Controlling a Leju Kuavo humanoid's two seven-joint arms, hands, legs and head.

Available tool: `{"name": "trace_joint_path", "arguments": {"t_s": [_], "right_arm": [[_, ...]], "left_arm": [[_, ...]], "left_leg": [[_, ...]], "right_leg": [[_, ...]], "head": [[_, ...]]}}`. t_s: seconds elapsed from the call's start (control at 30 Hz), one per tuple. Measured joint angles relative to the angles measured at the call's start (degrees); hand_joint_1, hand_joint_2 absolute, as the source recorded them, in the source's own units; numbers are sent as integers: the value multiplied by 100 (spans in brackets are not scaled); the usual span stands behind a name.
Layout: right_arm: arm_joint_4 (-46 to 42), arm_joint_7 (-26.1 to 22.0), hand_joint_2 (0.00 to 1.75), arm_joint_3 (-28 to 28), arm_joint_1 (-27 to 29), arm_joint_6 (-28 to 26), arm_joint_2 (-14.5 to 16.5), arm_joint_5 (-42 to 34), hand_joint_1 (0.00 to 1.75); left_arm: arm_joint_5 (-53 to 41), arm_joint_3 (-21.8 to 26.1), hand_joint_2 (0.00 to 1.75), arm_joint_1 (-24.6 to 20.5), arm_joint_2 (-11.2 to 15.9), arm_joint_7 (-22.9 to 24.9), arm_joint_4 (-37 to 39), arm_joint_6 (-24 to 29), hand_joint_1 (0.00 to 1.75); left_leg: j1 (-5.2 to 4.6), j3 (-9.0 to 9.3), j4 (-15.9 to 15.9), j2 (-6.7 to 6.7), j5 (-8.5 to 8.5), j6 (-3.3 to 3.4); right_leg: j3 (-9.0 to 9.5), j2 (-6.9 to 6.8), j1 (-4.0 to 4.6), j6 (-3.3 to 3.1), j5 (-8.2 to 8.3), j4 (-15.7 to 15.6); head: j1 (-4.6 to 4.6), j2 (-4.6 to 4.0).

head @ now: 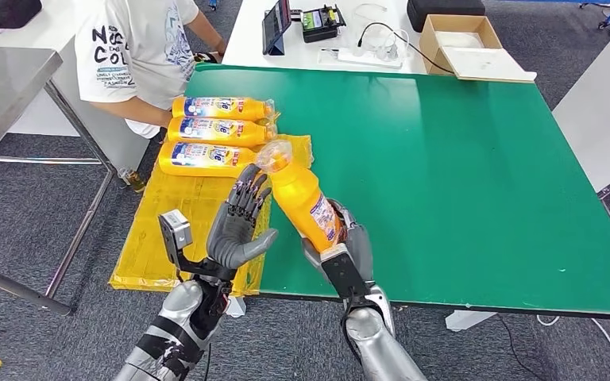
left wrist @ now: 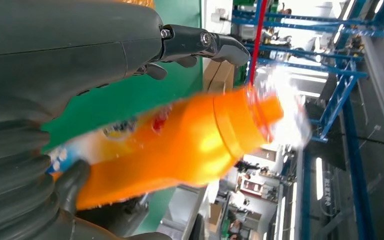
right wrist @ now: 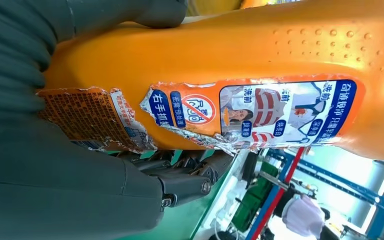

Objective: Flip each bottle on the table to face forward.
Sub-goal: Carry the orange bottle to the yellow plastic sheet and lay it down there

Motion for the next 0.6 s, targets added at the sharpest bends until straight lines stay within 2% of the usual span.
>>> {"name": "trace_joint_path", "arguments": {"t_s": [0.3,0.6], "right_arm": [[536,5,175,354,-273,-502,288,210,175],[799,20,175,701,-341,-818,381,341,175]], "left_arm": [[11,-146,175,-190,2,126,292,-35,0],[269,-160,175,-273,34,245,561,-86,0]], "left_leg": [[2,0,0,0,0,-1],[1,0,0,0,0,0]], "right_leg": [[-2,0,2,0,0,1],[-2,0,1,0,0,0]], "head": [[0,0],[0,0]]}}
